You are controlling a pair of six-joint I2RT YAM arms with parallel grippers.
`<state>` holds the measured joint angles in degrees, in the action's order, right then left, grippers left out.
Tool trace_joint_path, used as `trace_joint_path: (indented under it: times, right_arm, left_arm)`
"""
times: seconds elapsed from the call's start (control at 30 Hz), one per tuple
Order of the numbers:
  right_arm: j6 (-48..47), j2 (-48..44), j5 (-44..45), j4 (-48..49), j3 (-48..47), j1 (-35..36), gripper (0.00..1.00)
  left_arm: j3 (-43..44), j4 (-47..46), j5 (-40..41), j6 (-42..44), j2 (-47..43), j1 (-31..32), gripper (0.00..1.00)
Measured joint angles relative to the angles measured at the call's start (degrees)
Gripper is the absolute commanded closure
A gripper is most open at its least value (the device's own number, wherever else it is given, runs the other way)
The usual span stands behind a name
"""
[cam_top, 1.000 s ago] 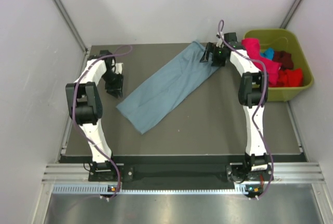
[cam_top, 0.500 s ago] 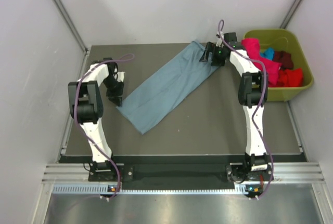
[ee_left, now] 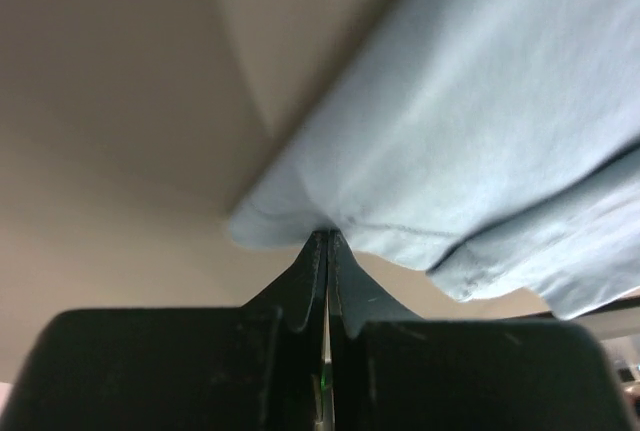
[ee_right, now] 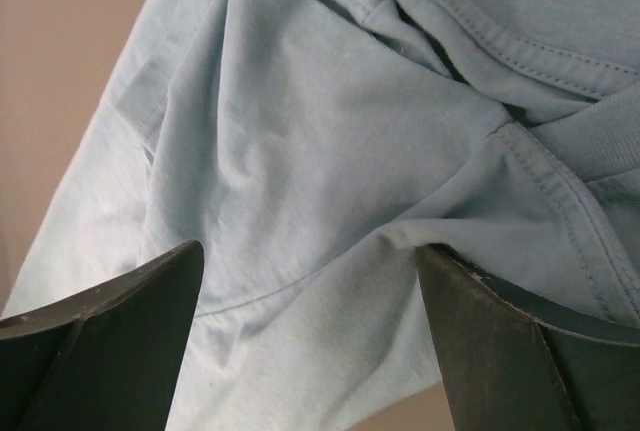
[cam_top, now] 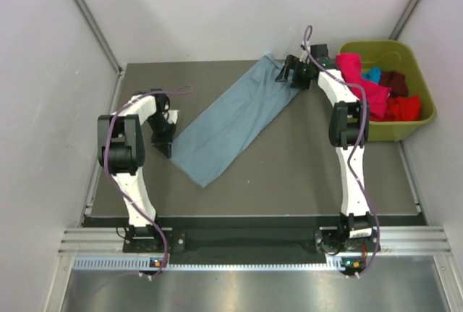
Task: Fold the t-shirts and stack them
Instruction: Fold the tshirt
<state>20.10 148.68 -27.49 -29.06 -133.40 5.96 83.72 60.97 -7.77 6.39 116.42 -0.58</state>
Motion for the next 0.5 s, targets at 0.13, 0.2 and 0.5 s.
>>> trace_joint_path:
  times: [0.13, 0.2, 0.5]
  right_arm:
    - [1.3, 1.8, -0.7, 1.0, -2.4, 0.0, 0.11]
    - [2.1, 2.8, -1.1, 1.8, -3.6, 0.0, 0.11]
    - [3.7, 3.8, -1.7, 3.8, -4.8, 0.0, 0.11]
  left_arm:
    - [-5.2, 0.1, 1.1, 0.0, -2.7, 2.6, 1.0]
    - [-6.7, 0.1, 1.5, 0.0, -3.4, 4.0, 1.0]
    - [-5.7, 0.9, 3.7, 0.0, -6.9, 6.4, 0.8]
